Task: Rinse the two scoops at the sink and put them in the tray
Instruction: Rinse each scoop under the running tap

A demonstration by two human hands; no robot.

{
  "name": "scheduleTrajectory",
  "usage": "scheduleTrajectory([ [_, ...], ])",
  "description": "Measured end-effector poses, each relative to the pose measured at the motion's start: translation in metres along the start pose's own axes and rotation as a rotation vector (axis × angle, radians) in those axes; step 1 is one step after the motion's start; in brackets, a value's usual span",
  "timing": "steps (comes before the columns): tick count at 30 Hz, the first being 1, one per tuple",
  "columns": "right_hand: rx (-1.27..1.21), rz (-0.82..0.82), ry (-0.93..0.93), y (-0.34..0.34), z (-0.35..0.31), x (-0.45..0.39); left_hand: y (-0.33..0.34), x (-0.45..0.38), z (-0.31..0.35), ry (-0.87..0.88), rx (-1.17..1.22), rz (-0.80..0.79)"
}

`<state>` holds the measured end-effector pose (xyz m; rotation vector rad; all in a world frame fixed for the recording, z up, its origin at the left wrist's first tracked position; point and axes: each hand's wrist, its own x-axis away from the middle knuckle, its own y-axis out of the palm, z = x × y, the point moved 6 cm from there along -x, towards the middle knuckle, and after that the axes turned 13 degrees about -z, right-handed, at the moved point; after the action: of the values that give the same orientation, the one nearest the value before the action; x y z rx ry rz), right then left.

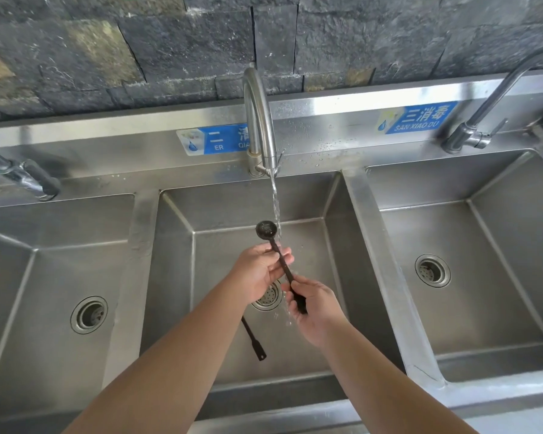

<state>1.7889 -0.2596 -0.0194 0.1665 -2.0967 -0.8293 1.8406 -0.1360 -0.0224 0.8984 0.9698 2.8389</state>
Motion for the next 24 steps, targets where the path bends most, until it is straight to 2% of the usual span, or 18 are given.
scheduleTrajectory([
  [6,0.009,-0.022,-0.012,0.011,-0.010,-0.014,0.002,-0.002,0.014,0.040,0.014,0.014],
  [16,0.023,-0.119,-0.055,0.040,-0.033,-0.047,-0.004,-0.007,0.040,0.021,-0.326,0.097],
  [24,0.021,-0.241,-0.043,0.073,-0.042,-0.069,-0.008,-0.009,0.077,0.161,-0.263,0.154],
])
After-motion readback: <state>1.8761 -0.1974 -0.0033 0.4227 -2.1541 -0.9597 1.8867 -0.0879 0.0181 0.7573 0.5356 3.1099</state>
